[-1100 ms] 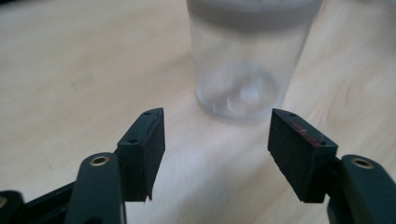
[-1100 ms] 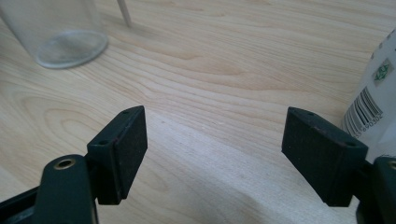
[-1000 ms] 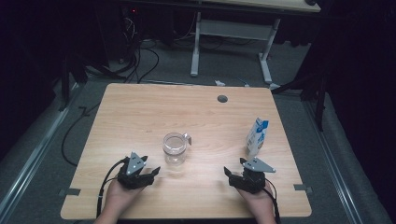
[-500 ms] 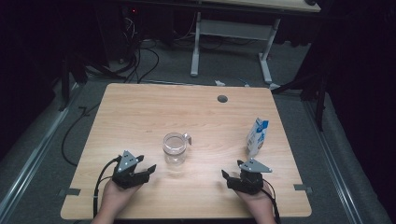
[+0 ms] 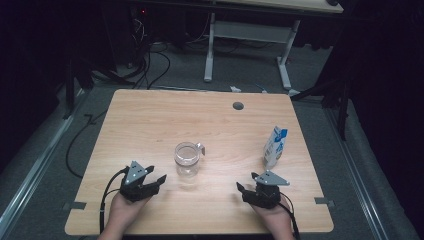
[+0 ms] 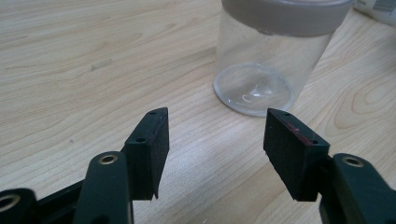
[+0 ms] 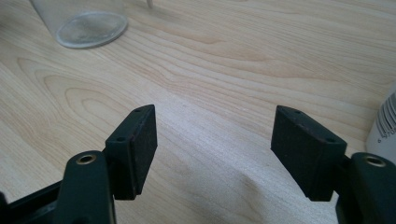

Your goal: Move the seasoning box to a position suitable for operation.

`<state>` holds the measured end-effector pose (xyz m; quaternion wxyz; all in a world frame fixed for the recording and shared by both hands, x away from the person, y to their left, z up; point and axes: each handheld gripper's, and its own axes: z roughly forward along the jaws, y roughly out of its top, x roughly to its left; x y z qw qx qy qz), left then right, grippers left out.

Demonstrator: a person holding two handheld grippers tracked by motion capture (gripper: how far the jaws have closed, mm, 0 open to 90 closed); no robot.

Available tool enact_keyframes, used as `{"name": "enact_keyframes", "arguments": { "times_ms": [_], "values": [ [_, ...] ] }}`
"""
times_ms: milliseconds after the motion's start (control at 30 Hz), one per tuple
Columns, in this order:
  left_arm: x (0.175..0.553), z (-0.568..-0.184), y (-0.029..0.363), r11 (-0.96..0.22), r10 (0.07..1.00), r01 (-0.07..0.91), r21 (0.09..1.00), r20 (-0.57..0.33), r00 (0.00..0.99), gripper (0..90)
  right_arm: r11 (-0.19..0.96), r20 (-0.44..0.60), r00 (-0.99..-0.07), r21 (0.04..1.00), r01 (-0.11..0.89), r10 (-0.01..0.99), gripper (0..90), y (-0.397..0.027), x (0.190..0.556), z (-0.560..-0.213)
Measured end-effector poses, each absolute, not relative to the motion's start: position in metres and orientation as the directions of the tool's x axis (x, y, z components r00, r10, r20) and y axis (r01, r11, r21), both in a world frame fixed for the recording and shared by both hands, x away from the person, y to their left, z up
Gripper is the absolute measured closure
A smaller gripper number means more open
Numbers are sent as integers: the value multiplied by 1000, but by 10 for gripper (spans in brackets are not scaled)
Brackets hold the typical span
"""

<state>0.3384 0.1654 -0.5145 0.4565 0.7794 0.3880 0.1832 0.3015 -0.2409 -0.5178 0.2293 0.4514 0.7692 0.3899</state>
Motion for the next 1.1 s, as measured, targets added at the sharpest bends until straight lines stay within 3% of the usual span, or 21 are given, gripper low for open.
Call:
{"name": "enact_keyframes", "arguments": {
  "times_ms": [333, 533, 867, 1100],
  "values": [
    [338, -514, 166, -260, 740, 417, 871, -98, 665, 506, 292, 0, -493, 806, 514, 870, 348, -241, 302, -520],
    [338, -516, 164, -261, 739, 426, 866, -105, 666, 507, 284, -1, -491, 817, 502, 871, 387, -241, 300, -519],
    [341, -514, 162, -265, 745, 420, 868, -93, 660, 539, 268, 11, -478, 816, 512, 878, 373, -246, 301, -517],
    [348, -505, 167, -223, 783, 411, 884, -89, 616, 644, 284, 4, -489, 811, 512, 872, 372, -242, 300, -519]
  ]
}}
